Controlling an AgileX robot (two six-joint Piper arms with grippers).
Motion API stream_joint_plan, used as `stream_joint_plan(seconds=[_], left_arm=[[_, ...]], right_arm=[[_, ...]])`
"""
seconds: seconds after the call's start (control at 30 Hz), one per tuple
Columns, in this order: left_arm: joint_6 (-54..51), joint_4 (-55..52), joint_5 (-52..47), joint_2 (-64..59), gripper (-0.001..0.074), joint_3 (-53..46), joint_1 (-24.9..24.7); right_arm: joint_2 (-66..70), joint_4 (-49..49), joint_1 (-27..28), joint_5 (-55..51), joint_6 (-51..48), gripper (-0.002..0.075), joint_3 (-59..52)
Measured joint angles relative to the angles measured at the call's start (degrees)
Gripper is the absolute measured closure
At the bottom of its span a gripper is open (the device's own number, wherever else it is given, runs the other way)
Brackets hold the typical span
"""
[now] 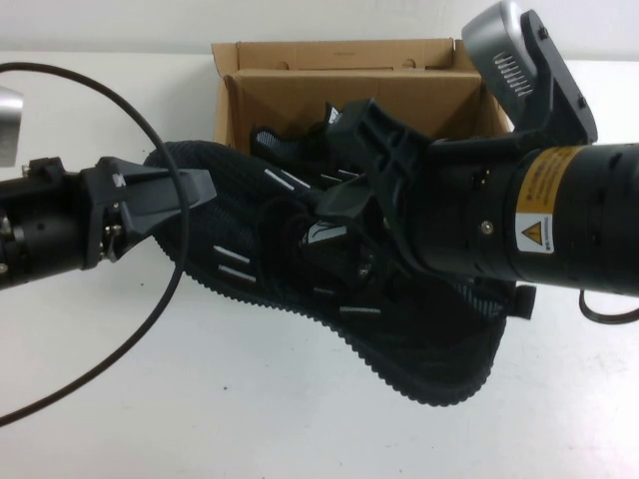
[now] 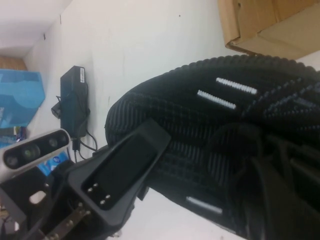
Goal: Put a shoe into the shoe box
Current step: Place the shoe in the shoe box
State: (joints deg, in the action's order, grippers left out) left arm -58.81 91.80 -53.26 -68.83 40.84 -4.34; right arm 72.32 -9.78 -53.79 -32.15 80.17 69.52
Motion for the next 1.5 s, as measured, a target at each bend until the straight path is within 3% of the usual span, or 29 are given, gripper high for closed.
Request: stream_joint_plan(seconds=[0.17, 0.27, 0.43, 0.67, 0.87, 0.93, 1.0, 1.13, 1.2, 1.3, 1.5], left_arm=[[0.1, 0.3, -0.3, 0.0, 0.0274, 0.0, 0.0], [0.2, 0.3, 0.0, 0.0, 0.0168, 0.0, 0.0], [0.4, 0.3, 2.4, 0.0, 0.0134, 0.0, -0.1], [0.4, 1.2, 13.0, 0.0, 0.0129, 0.0, -0.1], [-1.1, 1.5, 15.1, 0.0, 0.0131, 0.0, -0.1], [-1.5, 1.2, 14.5, 0.0, 0.0155, 0.0, -0.1], [-1.9, 0.3, 13.2, 0.0, 0.023, 0.0, -0.1], [-8.2, -0.5, 9.0, 0.0, 0.0561, 0.0, -0.1], [-11.1, -1.1, 7.4, 0.1, 0.0662, 0.0, -0.1], [-12.5, -2.9, 8.3, 1.6, 0.0715, 0.0, -0.1], [-12.1, -11.0, 16.0, 8.8, 0.0734, 0.0, -0.1]], right_arm=[[0.0, 0.1, 0.0, 0.1, -2.0, 0.0726, 0.0], [0.0, 0.1, 0.0, 0.3, -2.5, 0.0726, 0.0], [-0.8, 0.2, 0.0, 0.4, -4.7, 0.0726, 0.0], [-3.1, -0.9, 0.0, -3.1, -5.2, 0.0727, 0.0], [-4.3, -3.1, 1.5, -4.8, -6.3, 0.0727, 0.0], [-4.4, -3.2, 3.3, -4.8, -9.1, 0.0728, 0.0], [-4.4, -2.2, 5.8, -4.8, -13.7, 0.0728, 0.0], [-4.4, 4.8, 11.7, -3.6, -27.1, 0.0728, 0.0], [-4.3, 10.2, 14.4, -2.0, -33.1, 0.0728, 0.0], [-3.3, 17.6, 18.7, 0.7, -40.5, 0.0728, 0.0], [1.9, 37.2, 25.4, 3.3, -61.3, 0.0728, 0.1]])
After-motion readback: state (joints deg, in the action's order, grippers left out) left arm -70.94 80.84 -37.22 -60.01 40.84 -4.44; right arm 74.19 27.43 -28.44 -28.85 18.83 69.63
